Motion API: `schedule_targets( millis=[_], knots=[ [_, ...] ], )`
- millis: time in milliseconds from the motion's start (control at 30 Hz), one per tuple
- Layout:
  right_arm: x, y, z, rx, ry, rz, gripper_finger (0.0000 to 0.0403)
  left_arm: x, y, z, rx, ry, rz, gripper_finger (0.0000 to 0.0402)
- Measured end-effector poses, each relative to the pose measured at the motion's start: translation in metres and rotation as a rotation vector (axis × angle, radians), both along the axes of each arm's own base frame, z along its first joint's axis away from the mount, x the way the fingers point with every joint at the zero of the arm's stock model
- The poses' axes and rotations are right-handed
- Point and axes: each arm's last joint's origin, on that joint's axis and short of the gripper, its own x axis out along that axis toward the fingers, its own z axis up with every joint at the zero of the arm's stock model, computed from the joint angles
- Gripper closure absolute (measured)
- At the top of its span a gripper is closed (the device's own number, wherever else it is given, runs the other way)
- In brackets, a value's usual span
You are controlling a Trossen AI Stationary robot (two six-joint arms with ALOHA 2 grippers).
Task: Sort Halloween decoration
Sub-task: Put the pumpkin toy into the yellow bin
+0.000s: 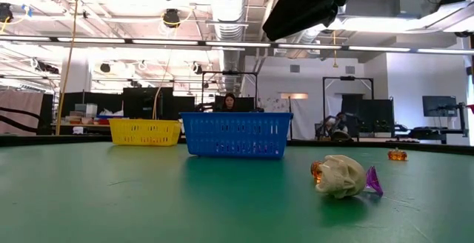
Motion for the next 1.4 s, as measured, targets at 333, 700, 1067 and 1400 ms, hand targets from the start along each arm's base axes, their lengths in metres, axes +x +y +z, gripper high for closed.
schedule_targets(
  millis=[333,700,1067,1400],
  knots=[
    [0.0,0.0,0.0,0.001,0.0,0.0,0.0251,0.001,0.0,0.0,0.028,-0.052,-0.129,0.0253],
    [0.0,0.0,0.0,0.0,0.0,0.0,0.0251,0.0,0.002,0.0,0.043,-0.05,-0.164,0.0308],
    [-0.001,0.0,-0.001,-0.007,0.017,0.0,0.0251,-0.003,0.009,0.013,0.058,-0.1,-0.167,0.0308],
    [-0.016,-0.006,0.0,0.0,0.106,-0.048,0.0251,0.013,0.013,0.047,0.153,-0.529,-0.112,0.0312]
  ],
)
